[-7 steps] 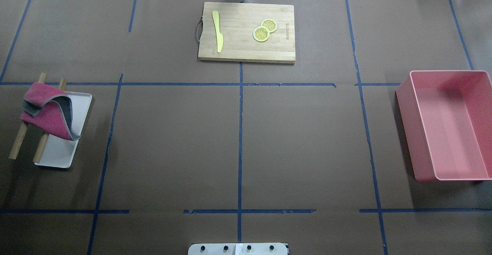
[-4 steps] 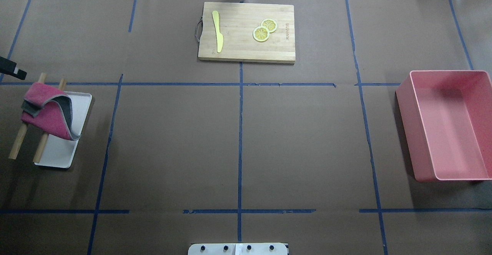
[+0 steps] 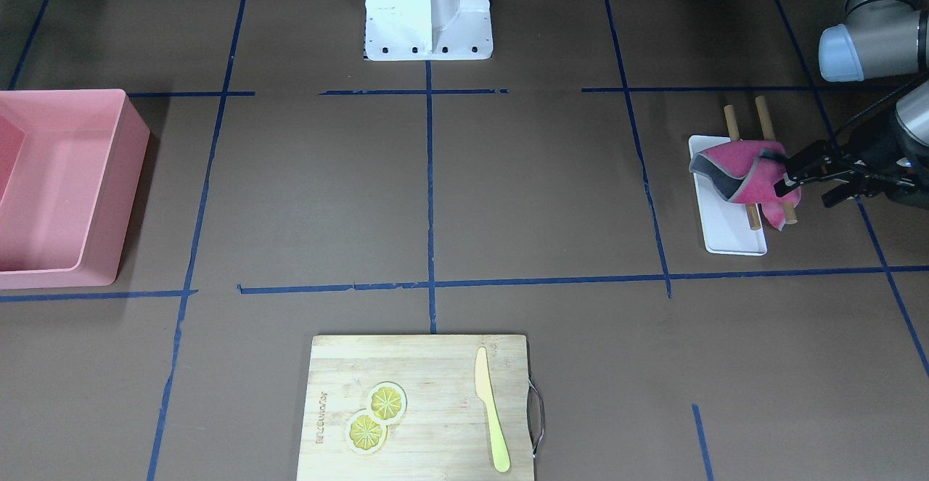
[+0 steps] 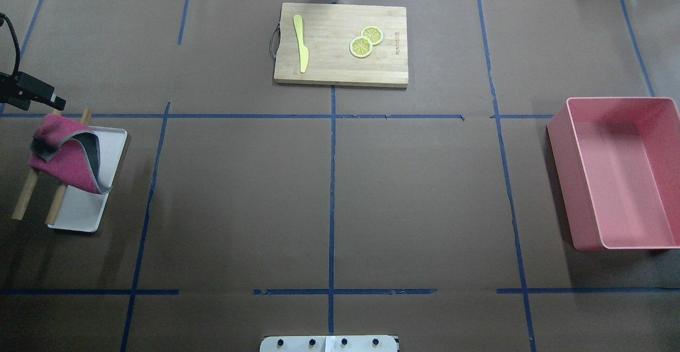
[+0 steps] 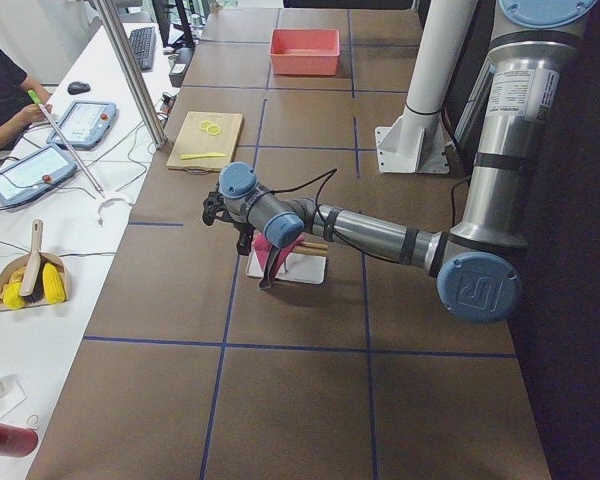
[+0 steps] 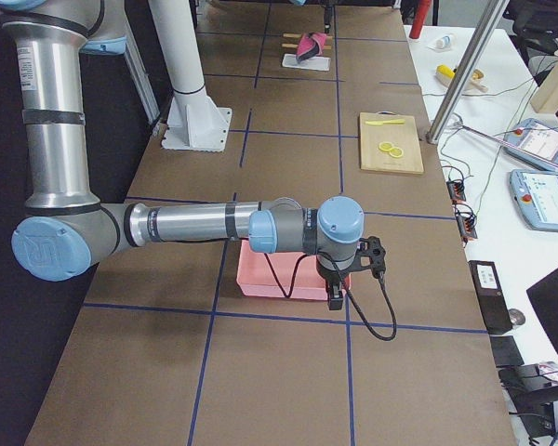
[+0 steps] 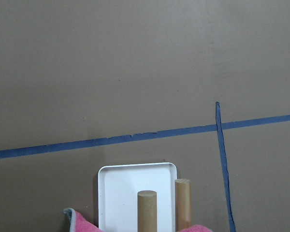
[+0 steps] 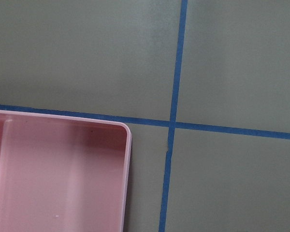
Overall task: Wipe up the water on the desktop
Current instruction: 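Lower the left gripper onto the pink cloth on the white tray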
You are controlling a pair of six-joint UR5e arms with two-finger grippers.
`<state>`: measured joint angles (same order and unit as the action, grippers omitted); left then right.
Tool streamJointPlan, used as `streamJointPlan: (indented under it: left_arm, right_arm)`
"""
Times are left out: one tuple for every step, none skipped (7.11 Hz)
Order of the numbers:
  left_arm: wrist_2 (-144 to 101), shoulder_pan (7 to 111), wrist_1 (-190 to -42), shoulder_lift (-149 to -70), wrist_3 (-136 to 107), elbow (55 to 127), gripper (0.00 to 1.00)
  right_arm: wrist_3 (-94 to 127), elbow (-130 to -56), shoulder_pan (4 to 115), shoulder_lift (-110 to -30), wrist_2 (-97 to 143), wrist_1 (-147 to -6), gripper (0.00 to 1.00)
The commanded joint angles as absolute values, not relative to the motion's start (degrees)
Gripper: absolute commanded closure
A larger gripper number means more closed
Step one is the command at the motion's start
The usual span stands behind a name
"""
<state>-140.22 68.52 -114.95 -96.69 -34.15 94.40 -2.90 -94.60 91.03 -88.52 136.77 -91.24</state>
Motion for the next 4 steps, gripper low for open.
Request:
streamJointPlan:
  left_arm:
    - [-140.18,67.85,-114.79,-96.07,-34.10,94.31,0.08]
    - [-140.27,67.85,-114.87,-95.19,-34.01,94.57,0.08]
    - [-140.36,67.85,-114.87,-95.10,-34.01,94.66,0.09]
    - [-140.36,67.85,-114.87,-94.40,-33.93,94.83,0.13]
  right_arm:
    - [-2.81,-94.75,90.53,-88.24,136.67,-91.23,0.00]
    - [-2.81,-94.75,90.44,-88.24,136.76,-91.23,0.00]
    - [-2.81,-94.75,90.44,-88.24,136.67,-91.23,0.00]
    - [-2.73,-94.75,90.44,-88.24,136.76,-91.23,0.00]
